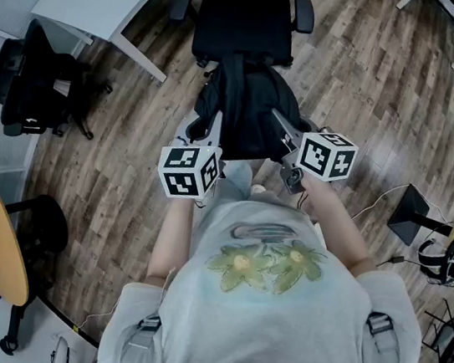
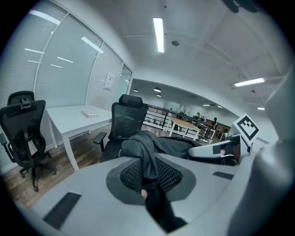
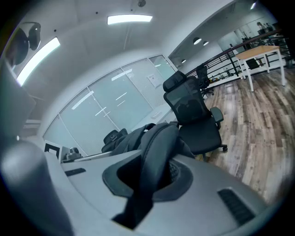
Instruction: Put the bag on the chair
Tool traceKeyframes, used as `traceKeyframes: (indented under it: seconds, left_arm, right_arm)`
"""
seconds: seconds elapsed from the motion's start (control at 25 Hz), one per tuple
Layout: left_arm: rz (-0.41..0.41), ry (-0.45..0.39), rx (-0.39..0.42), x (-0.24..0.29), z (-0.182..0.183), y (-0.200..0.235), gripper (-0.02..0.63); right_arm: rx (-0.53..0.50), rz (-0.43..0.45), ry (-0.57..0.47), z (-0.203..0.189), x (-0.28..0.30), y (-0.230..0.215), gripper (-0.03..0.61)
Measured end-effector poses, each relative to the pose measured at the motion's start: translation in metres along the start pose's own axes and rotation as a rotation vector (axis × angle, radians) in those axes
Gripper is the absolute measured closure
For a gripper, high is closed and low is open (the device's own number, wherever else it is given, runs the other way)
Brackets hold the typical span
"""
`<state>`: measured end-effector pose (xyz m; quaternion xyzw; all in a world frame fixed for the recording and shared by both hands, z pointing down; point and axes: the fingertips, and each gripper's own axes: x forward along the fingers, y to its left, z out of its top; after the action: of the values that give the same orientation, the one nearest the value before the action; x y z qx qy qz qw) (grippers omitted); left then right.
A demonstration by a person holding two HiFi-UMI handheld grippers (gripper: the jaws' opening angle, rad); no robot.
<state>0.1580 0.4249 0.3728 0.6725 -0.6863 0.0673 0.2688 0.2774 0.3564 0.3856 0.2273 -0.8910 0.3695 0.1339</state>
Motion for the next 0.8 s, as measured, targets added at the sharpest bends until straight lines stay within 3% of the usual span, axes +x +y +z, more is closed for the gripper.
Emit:
traceKeyframes:
  seconds: [0.8]
  left_arm:
    - [-0.051,0.034,0.036,0.086,0.055,0.062,0.560]
  right_arm:
    - [0.013,-0.054,-0.023,0.068,0.090,-0.028,0.526]
